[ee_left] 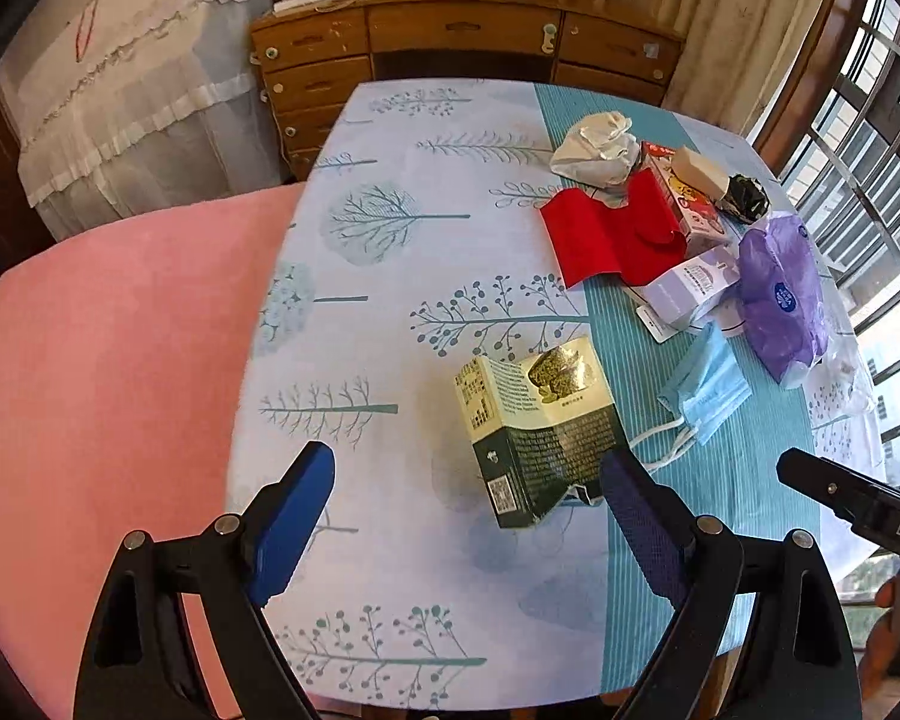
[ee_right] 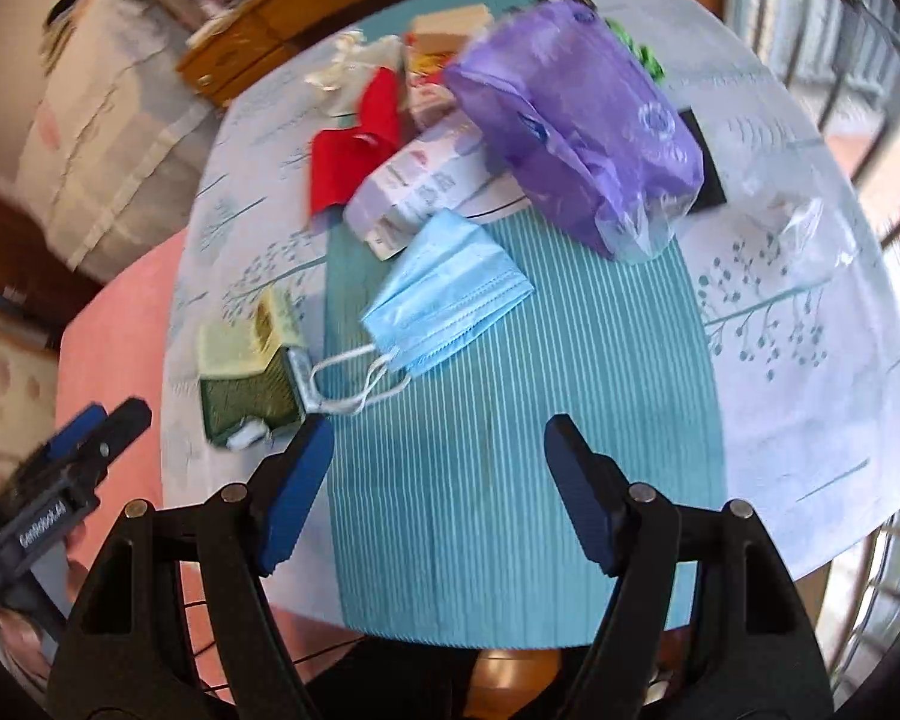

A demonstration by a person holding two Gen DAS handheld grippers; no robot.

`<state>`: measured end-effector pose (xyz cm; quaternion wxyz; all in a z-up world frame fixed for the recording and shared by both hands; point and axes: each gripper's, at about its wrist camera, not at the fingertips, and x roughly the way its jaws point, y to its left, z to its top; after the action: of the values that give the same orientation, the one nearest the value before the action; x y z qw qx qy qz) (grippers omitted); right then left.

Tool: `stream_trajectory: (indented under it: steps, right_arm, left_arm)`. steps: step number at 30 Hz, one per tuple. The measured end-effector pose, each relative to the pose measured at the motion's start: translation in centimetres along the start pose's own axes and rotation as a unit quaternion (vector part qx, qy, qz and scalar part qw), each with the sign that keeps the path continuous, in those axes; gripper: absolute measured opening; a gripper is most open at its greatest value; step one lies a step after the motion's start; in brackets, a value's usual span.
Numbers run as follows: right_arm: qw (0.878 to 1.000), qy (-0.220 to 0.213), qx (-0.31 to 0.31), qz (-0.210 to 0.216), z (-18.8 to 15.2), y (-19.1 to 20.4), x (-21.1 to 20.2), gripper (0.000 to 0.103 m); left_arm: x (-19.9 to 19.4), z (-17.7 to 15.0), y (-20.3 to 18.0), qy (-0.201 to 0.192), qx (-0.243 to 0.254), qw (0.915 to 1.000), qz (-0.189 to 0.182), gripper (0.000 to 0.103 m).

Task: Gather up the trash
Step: 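Grasp the green-and-cream box with the left tool while the right tool grasps the blue mask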

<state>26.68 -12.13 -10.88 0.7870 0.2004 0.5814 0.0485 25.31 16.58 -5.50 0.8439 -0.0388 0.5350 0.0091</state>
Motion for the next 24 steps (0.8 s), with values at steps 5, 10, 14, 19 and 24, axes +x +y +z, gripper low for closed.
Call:
stream_trajectory:
  steps: [5,10,14,19,24]
  right_arm:
    - [0.996,0.002,0.089,-0.012,1.9,0.1,3.3,0.071]
    - [0.989,0.001,0.149,-0.023,3.2,0.2,5.7,0.071]
    - [0.983,-0.001,0.175,-0.051,4.1,0.3,7.1,0.071]
    - [0.981,-0.011,0.174,-0.085,4.7,1.5,8.1,0.072]
    - [0.984,-0.018,0.123,-0.124,4.5,3.6,9.0,0.057]
  left_arm:
    - [5.6,2.2,2.1,0.068,0.002,0.9966,-0.048,0.083]
    - [8.6,2.7,2.3,0.103,0.013,0.9908,-0.087,0.083]
    - [10.2,2.9,2.0,0.123,0.021,0.9861,-0.110,0.082]
    - [11.5,3.3,1.6,0.139,0.029,0.9815,-0.128,0.073]
    - [12.4,3.8,0.9,0.152,0.036,0.9780,-0.138,0.056]
